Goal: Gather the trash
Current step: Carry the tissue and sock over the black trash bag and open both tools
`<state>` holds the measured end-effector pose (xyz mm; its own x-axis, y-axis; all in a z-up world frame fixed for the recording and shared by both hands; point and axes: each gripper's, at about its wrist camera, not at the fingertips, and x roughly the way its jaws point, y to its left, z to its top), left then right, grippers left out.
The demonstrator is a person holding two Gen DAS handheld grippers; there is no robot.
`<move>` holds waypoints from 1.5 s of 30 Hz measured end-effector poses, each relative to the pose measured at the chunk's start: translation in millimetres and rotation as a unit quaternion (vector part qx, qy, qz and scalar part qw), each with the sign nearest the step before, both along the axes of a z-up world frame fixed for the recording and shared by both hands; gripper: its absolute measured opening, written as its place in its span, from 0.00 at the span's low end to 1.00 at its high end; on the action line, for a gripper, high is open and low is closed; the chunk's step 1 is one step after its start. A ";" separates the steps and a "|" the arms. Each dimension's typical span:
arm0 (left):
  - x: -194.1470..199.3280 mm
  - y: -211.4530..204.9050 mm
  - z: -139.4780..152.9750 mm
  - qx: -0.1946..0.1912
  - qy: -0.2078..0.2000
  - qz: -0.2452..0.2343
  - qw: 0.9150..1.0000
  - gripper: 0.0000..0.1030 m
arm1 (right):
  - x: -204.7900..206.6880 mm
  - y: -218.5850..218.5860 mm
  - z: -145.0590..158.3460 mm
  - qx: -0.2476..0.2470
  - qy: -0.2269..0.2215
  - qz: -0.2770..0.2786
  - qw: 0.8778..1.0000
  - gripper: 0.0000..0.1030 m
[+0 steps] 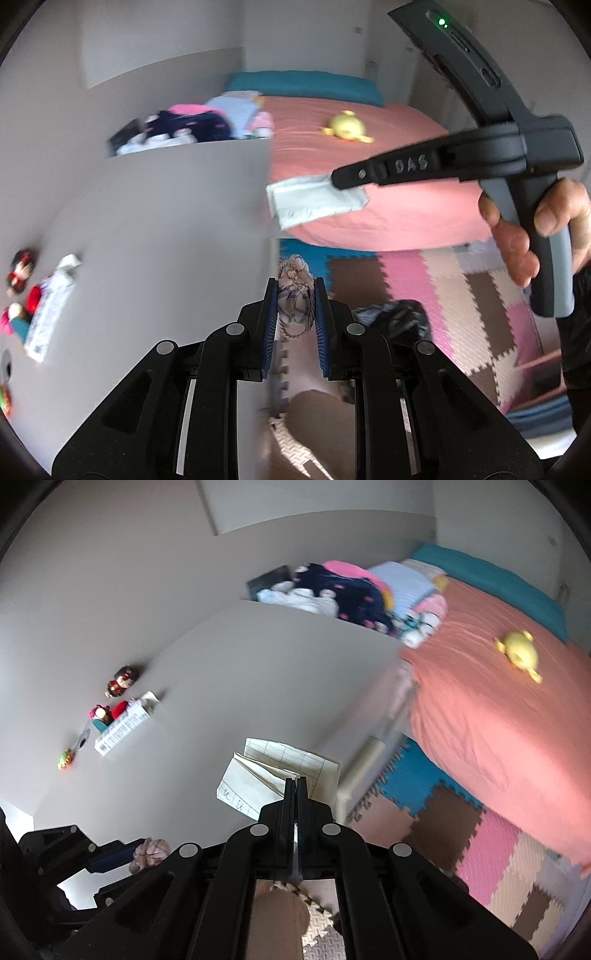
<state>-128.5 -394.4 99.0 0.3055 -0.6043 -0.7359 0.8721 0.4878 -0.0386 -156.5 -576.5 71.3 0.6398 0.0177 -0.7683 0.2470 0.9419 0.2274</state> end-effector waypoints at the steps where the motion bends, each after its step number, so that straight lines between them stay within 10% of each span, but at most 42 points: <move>1: -12.2 -11.0 -1.7 0.001 0.000 -0.016 1.000 0.18 | -14.1 -6.6 -4.3 0.001 0.001 -0.009 1.000 0.01; 21: -149.7 -125.6 -45.2 0.059 0.017 -0.213 0.975 0.18 | -203.5 -106.9 -81.4 0.025 0.058 -0.161 0.985 0.01; 36: -193.0 -161.4 -118.1 0.146 0.072 -0.278 0.947 0.19 | -241.3 -132.4 -170.2 0.091 0.169 -0.197 0.961 0.02; 39: -197.5 -161.8 -126.8 0.166 0.082 -0.284 0.941 0.41 | -238.4 -131.8 -181.7 0.097 0.195 -0.203 0.955 0.06; 40: -195.4 -162.4 -128.0 0.171 0.078 -0.277 0.942 0.79 | -238.3 -132.6 -183.4 0.090 0.202 -0.206 0.953 0.19; 41: -195.2 -162.1 -127.6 0.166 0.069 -0.268 0.946 0.94 | -237.8 -131.7 -182.6 0.073 0.204 -0.210 0.953 0.30; 42: -193.8 -159.7 -124.3 0.156 0.058 -0.262 0.951 0.94 | -236.6 -130.9 -179.5 0.054 0.202 -0.215 0.954 0.55; 45: -188.1 -156.5 -119.5 0.149 0.058 -0.257 0.953 0.94 | -235.2 -126.3 -172.5 0.029 0.196 -0.215 0.956 0.61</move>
